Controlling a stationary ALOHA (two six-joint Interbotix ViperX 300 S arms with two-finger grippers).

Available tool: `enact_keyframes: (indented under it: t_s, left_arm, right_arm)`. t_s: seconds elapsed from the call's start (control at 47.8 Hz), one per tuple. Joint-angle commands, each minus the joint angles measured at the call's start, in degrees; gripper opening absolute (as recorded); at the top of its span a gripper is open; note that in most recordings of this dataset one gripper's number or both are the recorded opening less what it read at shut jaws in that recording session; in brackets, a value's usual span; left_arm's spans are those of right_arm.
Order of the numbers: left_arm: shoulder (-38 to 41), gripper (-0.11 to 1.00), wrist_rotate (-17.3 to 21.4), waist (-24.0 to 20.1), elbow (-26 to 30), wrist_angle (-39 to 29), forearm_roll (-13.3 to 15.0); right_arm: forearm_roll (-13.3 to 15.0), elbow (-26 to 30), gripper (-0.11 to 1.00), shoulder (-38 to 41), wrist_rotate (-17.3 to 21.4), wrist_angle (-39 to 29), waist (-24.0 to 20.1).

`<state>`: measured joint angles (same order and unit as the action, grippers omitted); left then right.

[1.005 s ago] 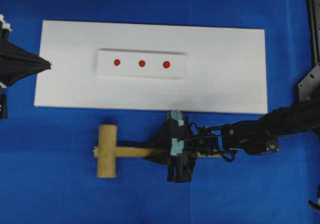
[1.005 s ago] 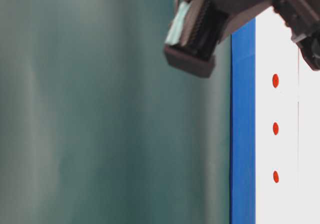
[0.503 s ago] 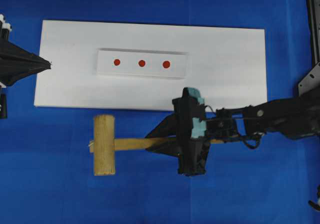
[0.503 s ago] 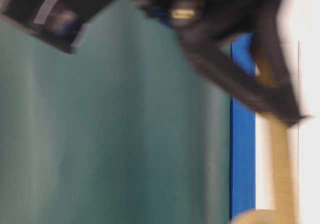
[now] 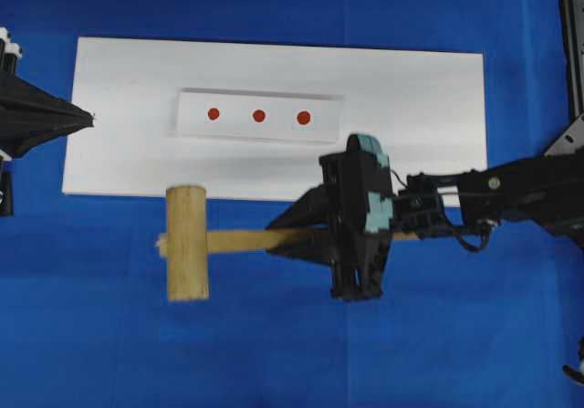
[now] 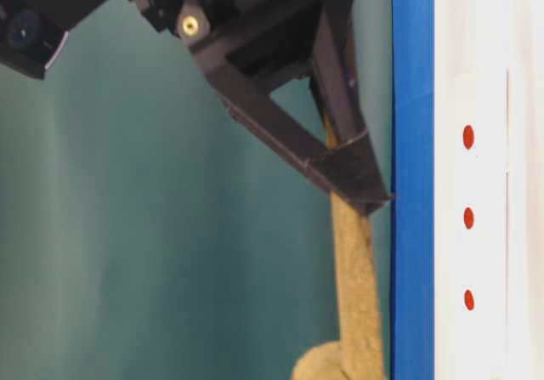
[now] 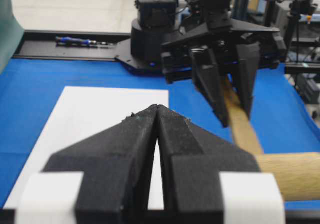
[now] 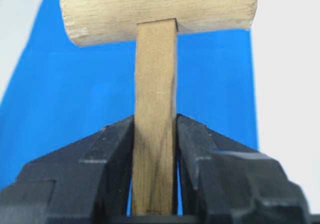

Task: Hit the mark with a hammer.
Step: 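Lift the mallet with the right gripper and carry it over the board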

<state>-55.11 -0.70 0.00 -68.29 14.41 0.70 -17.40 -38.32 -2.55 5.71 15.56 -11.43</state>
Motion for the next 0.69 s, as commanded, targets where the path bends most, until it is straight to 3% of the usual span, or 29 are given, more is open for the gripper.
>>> enact_keyframes:
  t_s: [0.0, 0.335, 0.545, 0.67]
  left_arm:
    - [0.4, 0.00, -0.1, 0.0, 0.5, 0.2, 0.1]
    - [0.4, 0.00, -0.1, -0.1, 0.4, -0.7, 0.1]
    - [0.3, 0.00, -0.2, 0.0, 0.4, -0.7, 0.1]
    - [0.3, 0.00, -0.1, -0.1, 0.5, -0.6, 0.1]
  right_arm:
    - [1.2, 0.6, 0.09, -1.8, -0.4, 0.3, 2.3]
    - [2.5, 0.9, 0.09, -2.2, -7.6, -1.6, 12.3]
    - [3.3, 1.0, 0.09, -2.3, -12.3, -1.7, 13.5]
    - [3.6, 1.1, 0.09, -2.9, -17.7, -1.4, 14.2]
